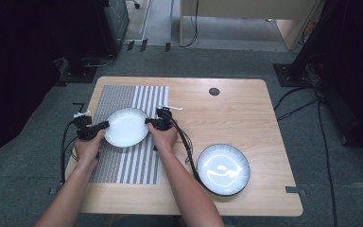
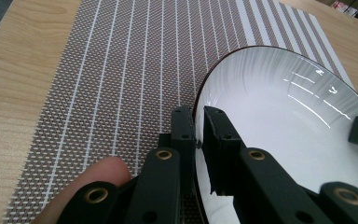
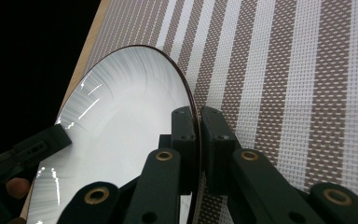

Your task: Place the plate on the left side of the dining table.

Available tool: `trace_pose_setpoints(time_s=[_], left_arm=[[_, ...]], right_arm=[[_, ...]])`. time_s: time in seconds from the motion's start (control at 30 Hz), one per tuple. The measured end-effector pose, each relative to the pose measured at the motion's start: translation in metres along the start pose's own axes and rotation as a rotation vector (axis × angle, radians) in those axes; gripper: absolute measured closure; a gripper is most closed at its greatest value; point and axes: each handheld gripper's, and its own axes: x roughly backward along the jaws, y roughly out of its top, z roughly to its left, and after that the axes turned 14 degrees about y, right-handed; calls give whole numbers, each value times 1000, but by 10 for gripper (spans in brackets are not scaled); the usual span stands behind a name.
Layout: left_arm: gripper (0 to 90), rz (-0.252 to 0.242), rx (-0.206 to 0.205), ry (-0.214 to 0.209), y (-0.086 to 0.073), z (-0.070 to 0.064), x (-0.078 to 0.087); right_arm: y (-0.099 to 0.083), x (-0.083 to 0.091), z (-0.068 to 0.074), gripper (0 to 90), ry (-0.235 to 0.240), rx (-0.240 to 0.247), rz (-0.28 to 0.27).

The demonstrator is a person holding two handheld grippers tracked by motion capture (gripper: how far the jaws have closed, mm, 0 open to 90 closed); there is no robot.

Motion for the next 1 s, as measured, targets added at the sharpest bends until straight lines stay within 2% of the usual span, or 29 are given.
trace_pose_setpoints(time_s=[0.1, 0.23, 0.33, 0.43, 0.53, 0.67, 0.7, 0.77, 0.83, 0.93, 0.97, 1.0], left_arm=[[765, -17, -22, 19, 0, -3, 2], [702, -35, -17, 11, 2, -2, 8], [655, -39, -29, 9, 3, -3, 13], [597, -49, -41, 8, 4, -3, 20], [552, -72, -53, 9, 5, -4, 28], [532, -101, -69, 22, 6, -6, 38], [525, -114, -73, 21, 6, -6, 44], [514, -127, -81, 13, 6, -8, 50], [481, -134, -94, 13, 5, -11, 56], [450, -138, -110, 7, 4, -13, 60], [428, -137, -113, 1, 3, -14, 63], [403, -136, -126, -13, 2, -15, 66]], right_arm=[[1, 2, 1, 782, -19, -14, 12], [5, 11, 4, 666, -44, 11, -18], [8, 19, 5, 637, -37, 34, -38], [10, 25, 7, 609, -24, 89, -39], [10, 31, 9, 627, 4, 158, -28], [11, 36, 11, 617, 5, 183, -14], [13, 40, 14, 574, -12, 197, 13], [14, 42, 17, 529, -23, 220, 34], [14, 46, 21, 461, -60, 265, 47], [13, 49, 26, 371, -95, 307, 45], [13, 51, 28, 350, -100, 327, 41], [14, 57, 32, 313, -88, 352, 14]])
